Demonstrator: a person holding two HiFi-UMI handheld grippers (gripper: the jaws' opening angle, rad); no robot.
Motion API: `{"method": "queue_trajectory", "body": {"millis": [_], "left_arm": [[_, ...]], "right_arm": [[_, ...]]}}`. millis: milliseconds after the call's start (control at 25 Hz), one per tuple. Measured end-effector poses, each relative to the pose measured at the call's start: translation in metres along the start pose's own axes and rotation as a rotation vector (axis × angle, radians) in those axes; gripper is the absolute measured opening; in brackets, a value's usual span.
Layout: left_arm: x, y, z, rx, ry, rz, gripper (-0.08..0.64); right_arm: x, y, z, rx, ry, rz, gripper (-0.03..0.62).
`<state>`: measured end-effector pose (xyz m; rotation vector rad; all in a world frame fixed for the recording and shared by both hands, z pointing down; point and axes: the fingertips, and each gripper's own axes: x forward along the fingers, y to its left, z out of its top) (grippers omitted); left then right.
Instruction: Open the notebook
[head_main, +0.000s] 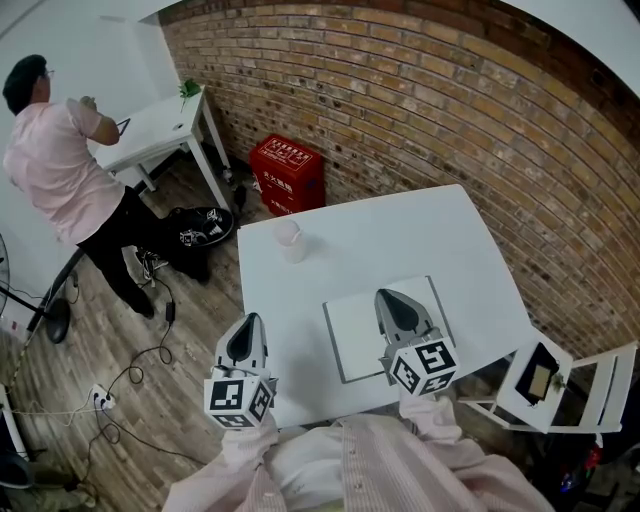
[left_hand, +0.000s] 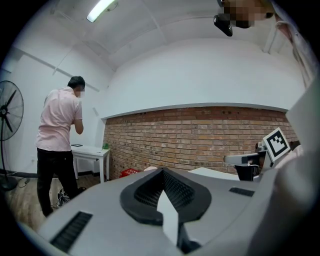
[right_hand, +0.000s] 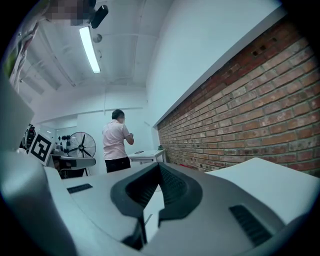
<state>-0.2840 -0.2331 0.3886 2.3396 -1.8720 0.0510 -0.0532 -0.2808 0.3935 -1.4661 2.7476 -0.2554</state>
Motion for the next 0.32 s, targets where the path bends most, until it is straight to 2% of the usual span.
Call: {"method": "queue_trajectory", "body": {"millis": [320], "left_arm": [[0.0038,-0.0006,-0.0062,0.001,0.021,0.012,-0.008]], "right_arm": [[-0.0001,-0.0079,-0.0048,0.005,0.009,-0.008,0.003]]}}
